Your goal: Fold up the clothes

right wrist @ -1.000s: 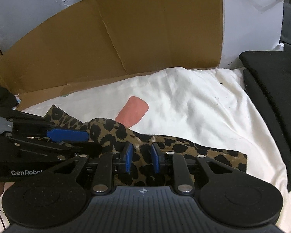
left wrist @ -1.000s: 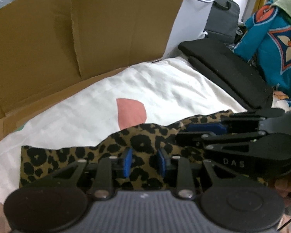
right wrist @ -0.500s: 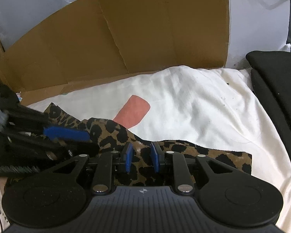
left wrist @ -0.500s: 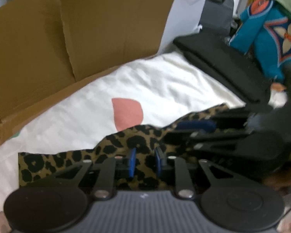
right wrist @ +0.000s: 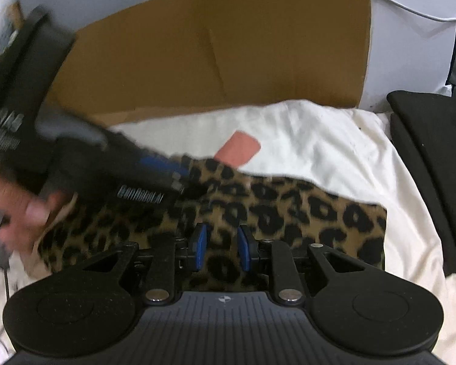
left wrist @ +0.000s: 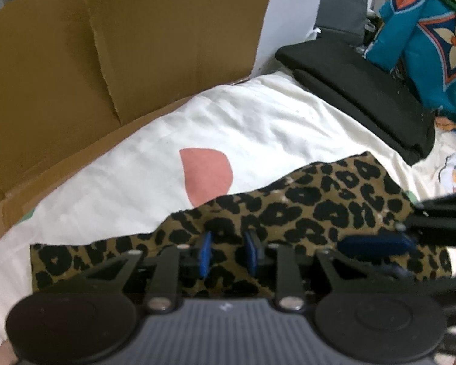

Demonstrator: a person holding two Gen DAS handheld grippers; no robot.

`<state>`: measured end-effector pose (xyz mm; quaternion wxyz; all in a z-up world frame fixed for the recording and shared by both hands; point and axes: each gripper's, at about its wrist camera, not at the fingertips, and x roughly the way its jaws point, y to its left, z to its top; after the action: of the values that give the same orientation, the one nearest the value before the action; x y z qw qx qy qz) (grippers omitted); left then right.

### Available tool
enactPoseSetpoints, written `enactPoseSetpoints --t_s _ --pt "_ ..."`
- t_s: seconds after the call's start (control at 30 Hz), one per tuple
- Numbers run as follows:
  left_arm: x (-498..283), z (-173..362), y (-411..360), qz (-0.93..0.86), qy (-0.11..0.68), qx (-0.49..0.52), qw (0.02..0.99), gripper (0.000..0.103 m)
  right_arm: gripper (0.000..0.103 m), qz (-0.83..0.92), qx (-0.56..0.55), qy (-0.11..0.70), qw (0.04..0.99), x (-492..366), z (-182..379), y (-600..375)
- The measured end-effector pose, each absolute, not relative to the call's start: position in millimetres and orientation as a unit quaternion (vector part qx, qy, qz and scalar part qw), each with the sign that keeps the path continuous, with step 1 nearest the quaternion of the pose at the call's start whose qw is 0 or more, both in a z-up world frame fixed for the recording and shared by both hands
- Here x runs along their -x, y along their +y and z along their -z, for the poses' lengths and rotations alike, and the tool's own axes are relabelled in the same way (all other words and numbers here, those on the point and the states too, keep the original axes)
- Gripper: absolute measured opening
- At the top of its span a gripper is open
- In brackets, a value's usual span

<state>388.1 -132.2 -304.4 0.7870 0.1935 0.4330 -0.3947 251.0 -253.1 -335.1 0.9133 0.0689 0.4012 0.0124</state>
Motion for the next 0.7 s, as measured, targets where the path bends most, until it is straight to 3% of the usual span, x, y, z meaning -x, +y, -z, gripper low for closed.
enactPoseSetpoints --t_s 0.07,0.13,0.7 --pt "-388 303 -135 0.393 0.434 -0.202 0.785 0.028 0.04 -0.014 -0.061 0.406 0.912 -240 338 -249" --pt "-388 303 -137 0.39 0.435 -0.209 0.784 0.028 0.042 -0.015 -0.058 0.412 0.909 -228 343 -247" --pt "-380 304 -143 0.385 0.419 -0.24 0.787 0.028 0.044 0.053 0.006 0.445 0.894 -153 347 -277"
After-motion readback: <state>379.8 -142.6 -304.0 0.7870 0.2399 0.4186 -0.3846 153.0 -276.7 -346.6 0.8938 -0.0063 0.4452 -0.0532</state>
